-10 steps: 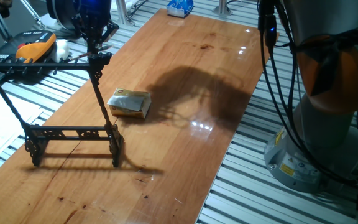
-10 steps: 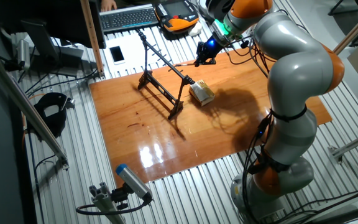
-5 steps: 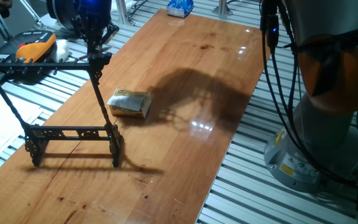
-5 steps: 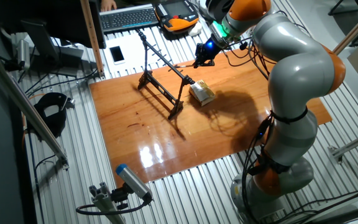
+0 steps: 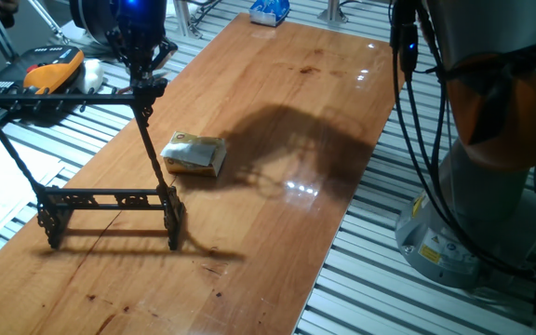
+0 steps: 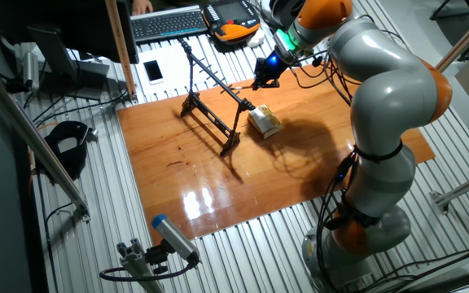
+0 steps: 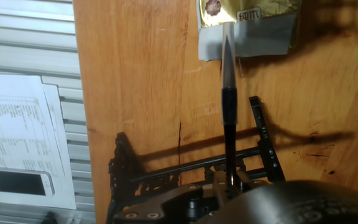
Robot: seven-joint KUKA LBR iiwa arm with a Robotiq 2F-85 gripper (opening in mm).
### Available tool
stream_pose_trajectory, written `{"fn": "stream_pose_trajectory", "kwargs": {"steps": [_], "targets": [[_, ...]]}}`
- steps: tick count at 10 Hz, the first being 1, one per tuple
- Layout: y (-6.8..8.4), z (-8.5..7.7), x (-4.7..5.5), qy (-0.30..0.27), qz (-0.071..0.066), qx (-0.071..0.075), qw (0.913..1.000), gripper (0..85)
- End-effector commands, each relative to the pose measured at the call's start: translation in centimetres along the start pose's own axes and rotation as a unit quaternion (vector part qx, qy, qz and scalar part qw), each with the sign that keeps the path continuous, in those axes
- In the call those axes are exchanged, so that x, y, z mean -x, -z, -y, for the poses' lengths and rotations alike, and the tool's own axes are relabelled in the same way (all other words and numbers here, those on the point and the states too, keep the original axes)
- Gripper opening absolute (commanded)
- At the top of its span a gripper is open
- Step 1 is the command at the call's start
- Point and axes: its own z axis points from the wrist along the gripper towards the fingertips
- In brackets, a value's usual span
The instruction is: Place the brush on the pen rack
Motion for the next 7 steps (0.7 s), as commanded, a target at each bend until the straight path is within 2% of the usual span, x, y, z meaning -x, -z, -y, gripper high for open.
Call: {"fn": "stream_pose_trajectory", "kwargs": {"steps": [1,4,7], "targets": [[-0.1,0.02,0.01,0.0,0.001,0.0,1.0,0.0],[-0.28,-0.15,0.2,0.0,0.003,-0.002,1.0,0.0],[-0.32,-0.17,0.25,-0.002,0.003,0.004,1.0,0.0]]}}
